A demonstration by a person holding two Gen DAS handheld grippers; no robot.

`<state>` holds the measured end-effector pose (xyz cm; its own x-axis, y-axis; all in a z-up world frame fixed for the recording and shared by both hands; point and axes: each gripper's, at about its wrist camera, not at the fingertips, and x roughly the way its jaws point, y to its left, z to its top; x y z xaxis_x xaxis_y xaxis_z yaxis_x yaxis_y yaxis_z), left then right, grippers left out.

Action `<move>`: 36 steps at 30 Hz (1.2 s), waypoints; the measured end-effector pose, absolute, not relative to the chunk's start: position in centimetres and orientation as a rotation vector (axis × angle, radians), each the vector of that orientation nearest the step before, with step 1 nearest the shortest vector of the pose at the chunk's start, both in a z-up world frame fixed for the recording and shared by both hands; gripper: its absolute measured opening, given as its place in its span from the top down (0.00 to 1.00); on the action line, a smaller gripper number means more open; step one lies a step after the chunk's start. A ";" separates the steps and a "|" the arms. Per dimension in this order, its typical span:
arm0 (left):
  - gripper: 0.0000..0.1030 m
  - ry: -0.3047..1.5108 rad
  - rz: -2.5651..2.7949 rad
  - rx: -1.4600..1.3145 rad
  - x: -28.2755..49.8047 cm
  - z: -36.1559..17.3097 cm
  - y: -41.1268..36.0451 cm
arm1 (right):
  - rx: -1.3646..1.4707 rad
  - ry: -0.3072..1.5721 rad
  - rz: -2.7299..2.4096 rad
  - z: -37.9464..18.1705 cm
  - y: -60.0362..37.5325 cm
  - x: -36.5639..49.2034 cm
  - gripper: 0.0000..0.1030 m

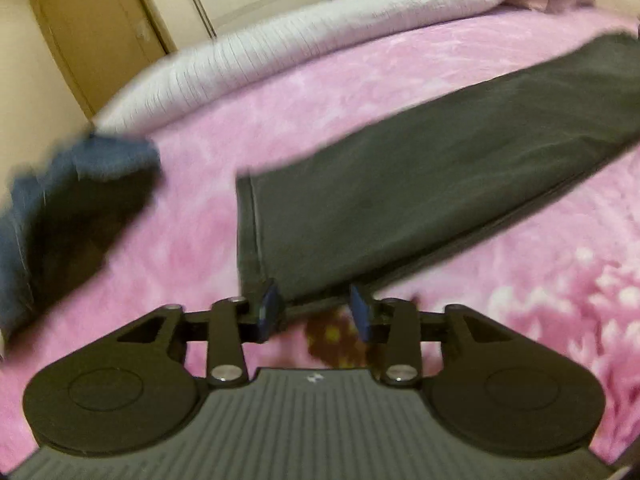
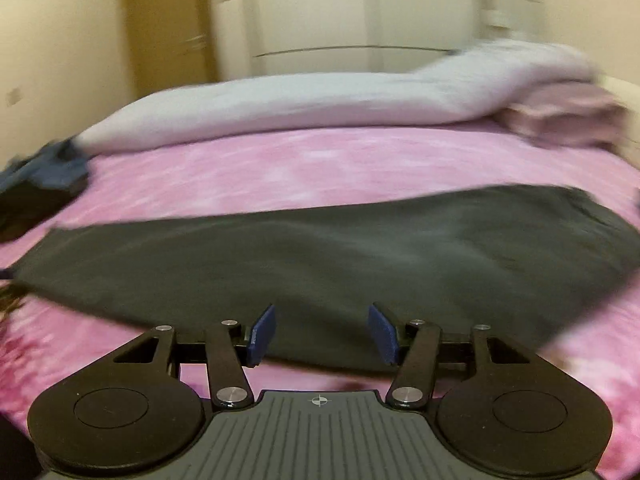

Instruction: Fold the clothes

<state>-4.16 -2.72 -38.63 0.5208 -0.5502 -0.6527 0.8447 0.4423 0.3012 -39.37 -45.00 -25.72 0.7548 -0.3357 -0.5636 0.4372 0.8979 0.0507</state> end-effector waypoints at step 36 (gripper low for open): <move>0.49 0.385 -0.819 0.626 -4.9 -35.6 6.0 | -0.150 0.237 0.044 -21.8 -28.4 -15.1 0.95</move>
